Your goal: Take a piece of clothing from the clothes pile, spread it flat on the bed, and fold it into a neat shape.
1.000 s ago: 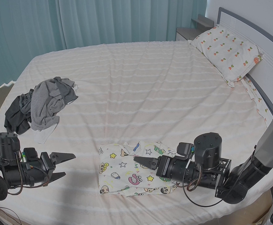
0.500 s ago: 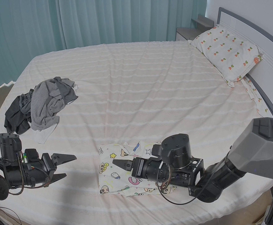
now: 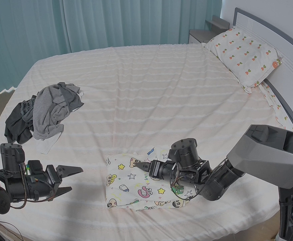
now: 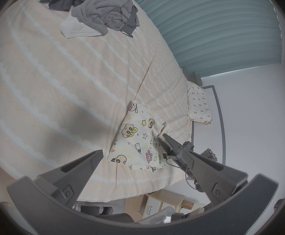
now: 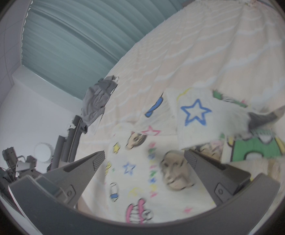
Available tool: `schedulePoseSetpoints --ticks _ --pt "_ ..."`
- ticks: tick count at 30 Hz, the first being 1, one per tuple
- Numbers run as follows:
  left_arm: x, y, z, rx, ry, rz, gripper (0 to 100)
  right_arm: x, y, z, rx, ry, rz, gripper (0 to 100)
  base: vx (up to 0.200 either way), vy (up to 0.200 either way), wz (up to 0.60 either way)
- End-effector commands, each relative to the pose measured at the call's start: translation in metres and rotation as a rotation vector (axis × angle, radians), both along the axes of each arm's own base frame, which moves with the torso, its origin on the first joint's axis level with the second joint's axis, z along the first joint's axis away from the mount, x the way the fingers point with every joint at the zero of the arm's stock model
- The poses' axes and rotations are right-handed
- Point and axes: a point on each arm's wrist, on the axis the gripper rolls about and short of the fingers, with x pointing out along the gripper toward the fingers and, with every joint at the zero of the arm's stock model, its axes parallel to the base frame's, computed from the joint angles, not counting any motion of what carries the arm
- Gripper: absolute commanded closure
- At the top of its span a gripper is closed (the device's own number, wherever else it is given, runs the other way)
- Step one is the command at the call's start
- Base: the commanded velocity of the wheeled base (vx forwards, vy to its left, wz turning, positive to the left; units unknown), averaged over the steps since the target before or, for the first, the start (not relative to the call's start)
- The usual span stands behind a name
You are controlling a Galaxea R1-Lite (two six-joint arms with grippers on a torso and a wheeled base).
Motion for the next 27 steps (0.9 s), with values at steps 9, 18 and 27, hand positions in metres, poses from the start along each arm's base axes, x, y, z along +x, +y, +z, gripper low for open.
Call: schedulePoseSetpoints --ticks 9,18,27 --pt "0.000 0.000 -0.001 0.002 0.003 0.001 0 0.034 -0.049 0.021 0.042 -0.106 -0.153 0 0.000 0.000 0.00" --pt "0.001 0.000 -0.001 0.001 0.005 0.001 0 0.036 -0.083 0.036 0.063 -0.117 -0.200 0 0.000 0.000 0.00" --pt "0.000 0.000 -0.001 0.001 0.006 0.001 0 0.009 -0.095 0.032 0.050 -0.053 -0.042 0 0.000 0.000 0.00"
